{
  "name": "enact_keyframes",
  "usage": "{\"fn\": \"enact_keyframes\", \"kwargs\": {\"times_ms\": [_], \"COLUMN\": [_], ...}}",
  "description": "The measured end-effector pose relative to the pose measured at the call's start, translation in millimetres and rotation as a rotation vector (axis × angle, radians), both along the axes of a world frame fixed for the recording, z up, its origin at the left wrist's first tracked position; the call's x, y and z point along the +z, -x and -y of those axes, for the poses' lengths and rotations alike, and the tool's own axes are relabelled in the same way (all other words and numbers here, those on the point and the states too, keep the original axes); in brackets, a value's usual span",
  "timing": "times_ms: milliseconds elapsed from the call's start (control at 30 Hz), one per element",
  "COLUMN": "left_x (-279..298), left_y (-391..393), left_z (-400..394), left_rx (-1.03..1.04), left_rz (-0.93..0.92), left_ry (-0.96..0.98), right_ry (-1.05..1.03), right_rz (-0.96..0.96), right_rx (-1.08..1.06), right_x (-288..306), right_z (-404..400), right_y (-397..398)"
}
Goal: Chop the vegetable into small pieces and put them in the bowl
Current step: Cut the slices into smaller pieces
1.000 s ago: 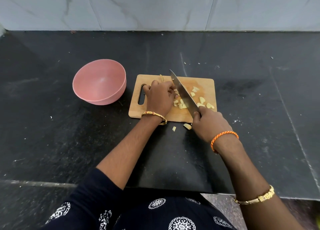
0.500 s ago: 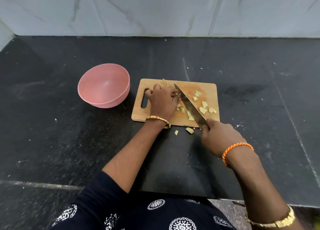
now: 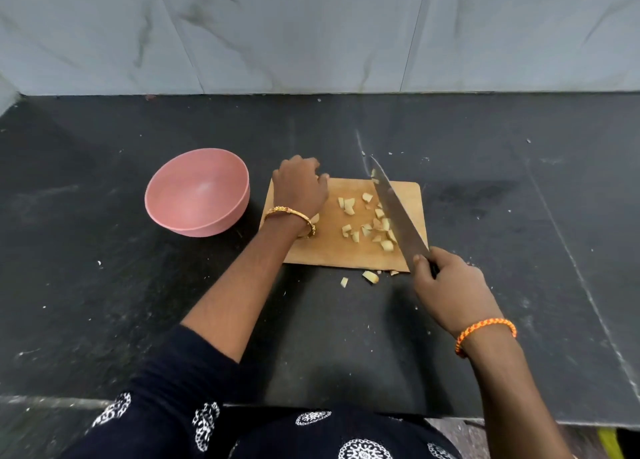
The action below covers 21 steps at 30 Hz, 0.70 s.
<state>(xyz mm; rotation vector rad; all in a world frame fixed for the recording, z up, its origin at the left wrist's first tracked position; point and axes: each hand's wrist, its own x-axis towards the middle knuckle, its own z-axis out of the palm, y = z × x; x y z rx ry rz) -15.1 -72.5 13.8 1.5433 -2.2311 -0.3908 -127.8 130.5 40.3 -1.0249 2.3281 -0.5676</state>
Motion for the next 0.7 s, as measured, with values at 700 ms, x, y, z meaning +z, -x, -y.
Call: {"fn": "enact_keyframes", "kwargs": {"times_ms": [700], "left_x": [10.3], "left_y": [27.6], "left_z": [-46.4], "left_rx": [-0.106], "left_rz": [-0.410], "left_ry": [-0.354], "right_ry": [0.149], "right_rz": [0.188], "right_rx": [-0.052], "right_x": [-11.7], "right_z": [1.6], "right_y": [29.0]}}
